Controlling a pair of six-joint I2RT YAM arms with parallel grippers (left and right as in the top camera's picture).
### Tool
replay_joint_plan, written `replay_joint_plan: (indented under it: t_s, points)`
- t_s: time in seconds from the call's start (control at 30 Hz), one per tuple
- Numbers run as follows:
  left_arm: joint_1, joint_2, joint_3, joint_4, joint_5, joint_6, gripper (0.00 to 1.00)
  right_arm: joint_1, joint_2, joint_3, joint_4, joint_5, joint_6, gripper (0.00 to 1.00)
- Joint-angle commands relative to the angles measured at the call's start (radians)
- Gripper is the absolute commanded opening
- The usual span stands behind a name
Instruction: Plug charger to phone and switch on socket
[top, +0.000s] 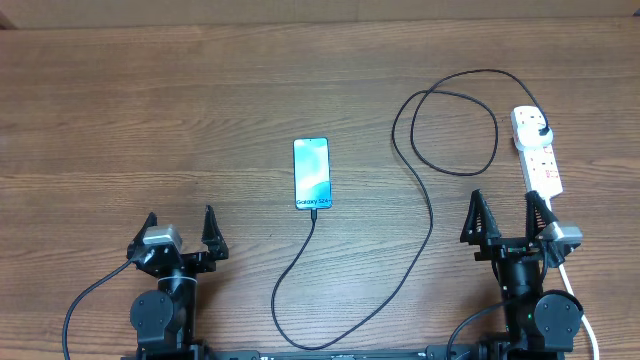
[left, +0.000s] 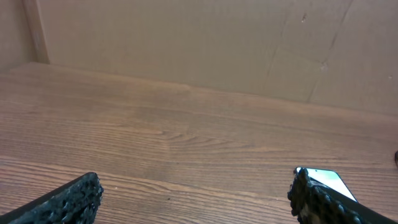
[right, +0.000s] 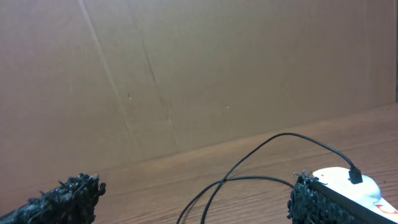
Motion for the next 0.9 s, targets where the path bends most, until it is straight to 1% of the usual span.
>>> replay_joint_plan:
  t_s: [0.0,0.03,0.2,0.3,0.87]
  points:
    - [0.011,-0.008,-0.003,-0.002,0.014,0.026,1.0,0.006,-0.007,-0.061,0.007,-0.003,0.0,1.0]
    - [0.011,-0.008,-0.003,-0.002,0.014,0.026,1.0,0.006,-0.007,-0.084,0.022,-0.013,0.0,1.0]
    - [0.011,-0.008,-0.003,-0.002,0.014,0.026,1.0,0.006,-0.007,-0.082,0.008,-0.008,-0.005,1.0]
    - [0.011,-0.008,-0.003,-0.002,0.014,0.026,1.0,0.007,-0.006,-0.082,-0.069,-0.003,-0.008,1.0]
    - [0.011,-0.008,-0.003,-0.002,0.014,0.026,1.0,0.007,-0.006,-0.082,-0.069,0.0,-0.003,1.0]
